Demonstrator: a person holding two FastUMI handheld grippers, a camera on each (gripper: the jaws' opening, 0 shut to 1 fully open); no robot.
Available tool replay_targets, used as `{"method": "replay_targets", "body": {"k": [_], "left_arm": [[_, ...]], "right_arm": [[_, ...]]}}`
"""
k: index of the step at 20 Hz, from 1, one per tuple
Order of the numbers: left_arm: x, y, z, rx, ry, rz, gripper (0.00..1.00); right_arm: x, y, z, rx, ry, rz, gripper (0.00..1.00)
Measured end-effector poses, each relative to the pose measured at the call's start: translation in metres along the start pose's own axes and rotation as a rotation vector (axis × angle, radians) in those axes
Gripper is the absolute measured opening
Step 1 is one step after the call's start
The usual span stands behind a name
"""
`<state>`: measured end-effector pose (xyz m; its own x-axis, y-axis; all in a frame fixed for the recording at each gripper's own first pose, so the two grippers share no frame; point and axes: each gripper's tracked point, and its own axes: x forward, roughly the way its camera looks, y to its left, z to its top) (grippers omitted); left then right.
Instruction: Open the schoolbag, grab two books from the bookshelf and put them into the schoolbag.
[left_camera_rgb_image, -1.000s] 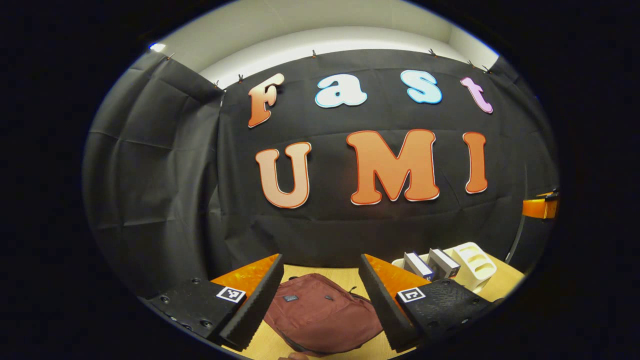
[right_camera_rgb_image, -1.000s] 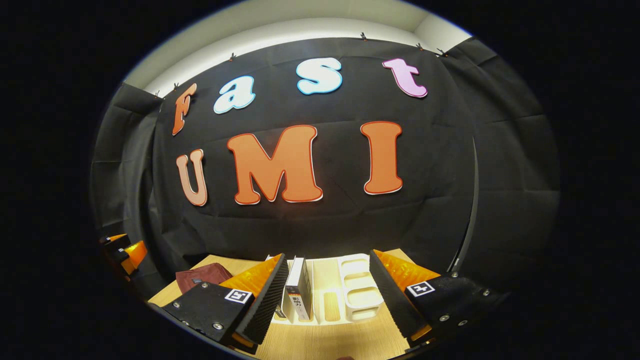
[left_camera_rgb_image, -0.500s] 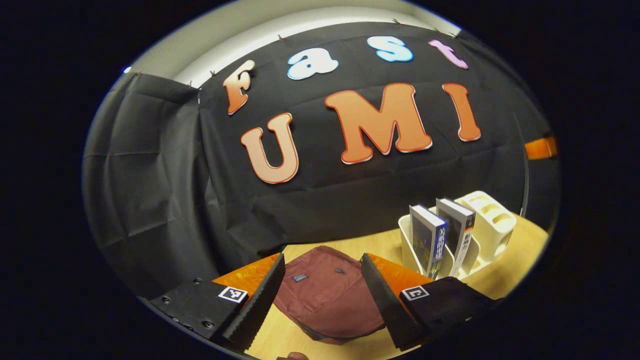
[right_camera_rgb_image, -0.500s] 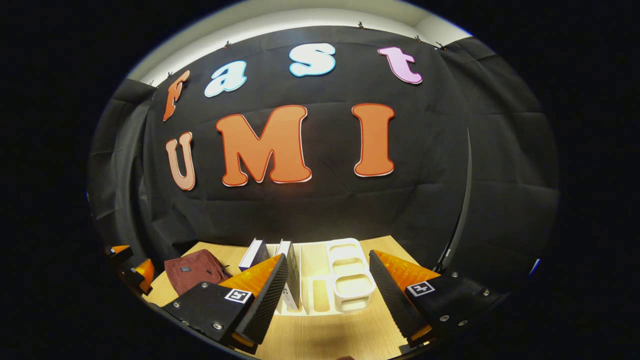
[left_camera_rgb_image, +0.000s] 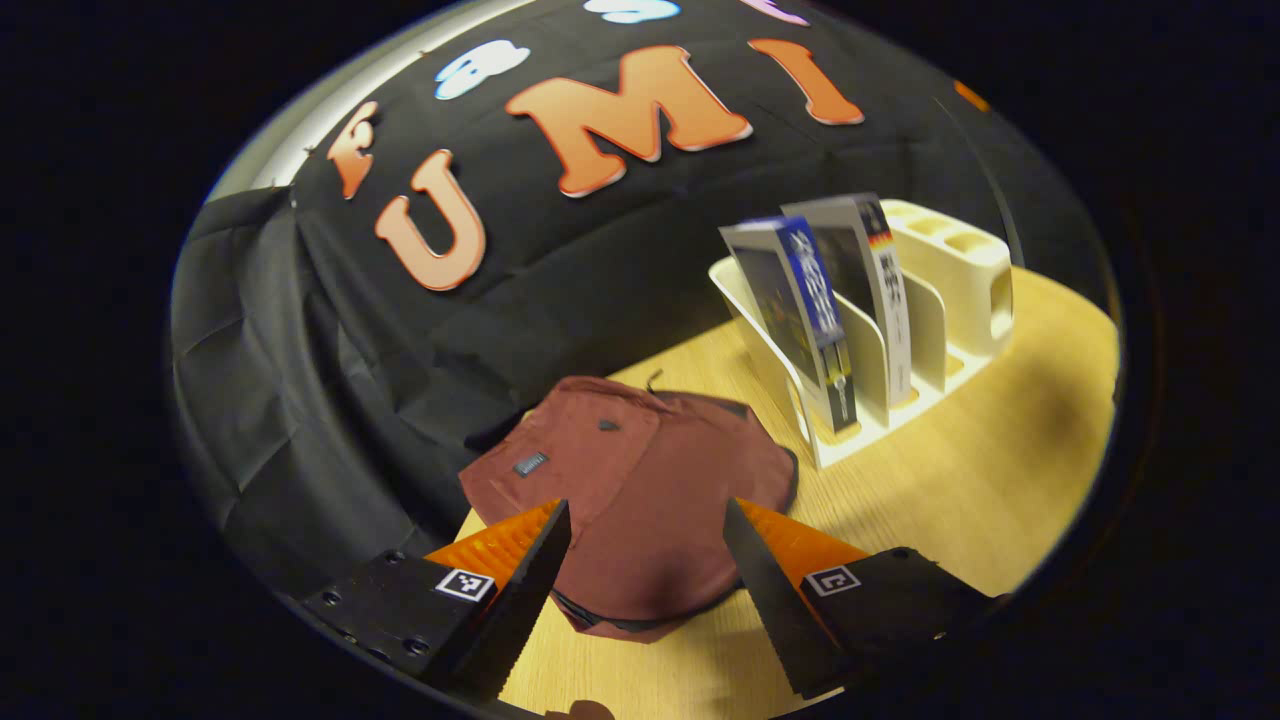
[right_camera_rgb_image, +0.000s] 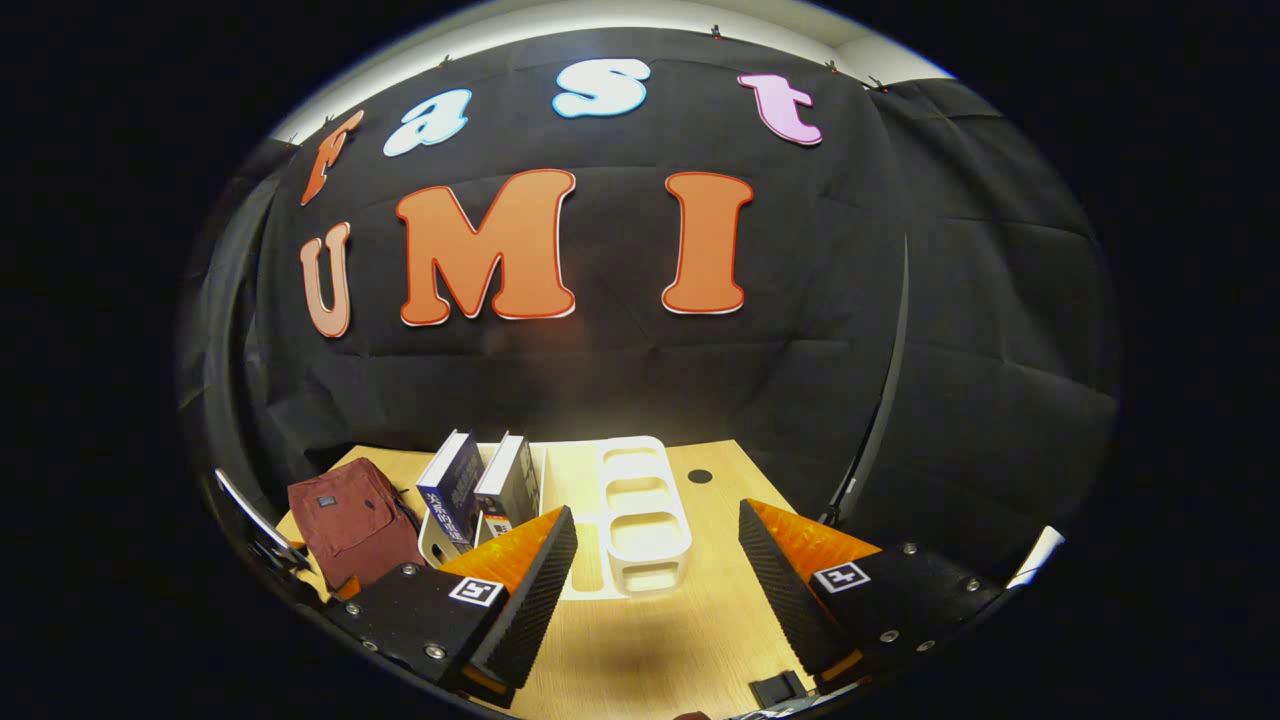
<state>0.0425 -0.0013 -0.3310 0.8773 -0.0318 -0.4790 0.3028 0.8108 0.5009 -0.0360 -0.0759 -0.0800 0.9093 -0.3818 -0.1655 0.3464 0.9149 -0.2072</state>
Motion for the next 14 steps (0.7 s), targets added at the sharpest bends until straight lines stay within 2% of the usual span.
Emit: {"method": "replay_targets", "body": {"k": [3, 6, 11, 14], "left_arm": [[0.024, -0.032, -0.013, 0.047, 0.043, -0.060, 0.98], [0.046, -0.053, -0.024, 0.145, 0.076, -0.067, 0.98], [0.077, -0.048, -0.028, 0.229, 0.121, -0.038, 0.98], [0.075, -0.034, -0.018, 0.213, 0.112, -0.042, 0.98]], "right_arm": [[-0.001, -0.017, -0.004, -0.028, 0.014, -0.038, 0.97], [-0.002, -0.034, -0.008, -0.017, 0.027, -0.066, 0.97], [-0.003, -0.062, -0.024, 0.029, 0.070, -0.111, 0.97], [-0.001, -0.072, -0.032, 0.050, 0.085, -0.123, 0.97]]}}
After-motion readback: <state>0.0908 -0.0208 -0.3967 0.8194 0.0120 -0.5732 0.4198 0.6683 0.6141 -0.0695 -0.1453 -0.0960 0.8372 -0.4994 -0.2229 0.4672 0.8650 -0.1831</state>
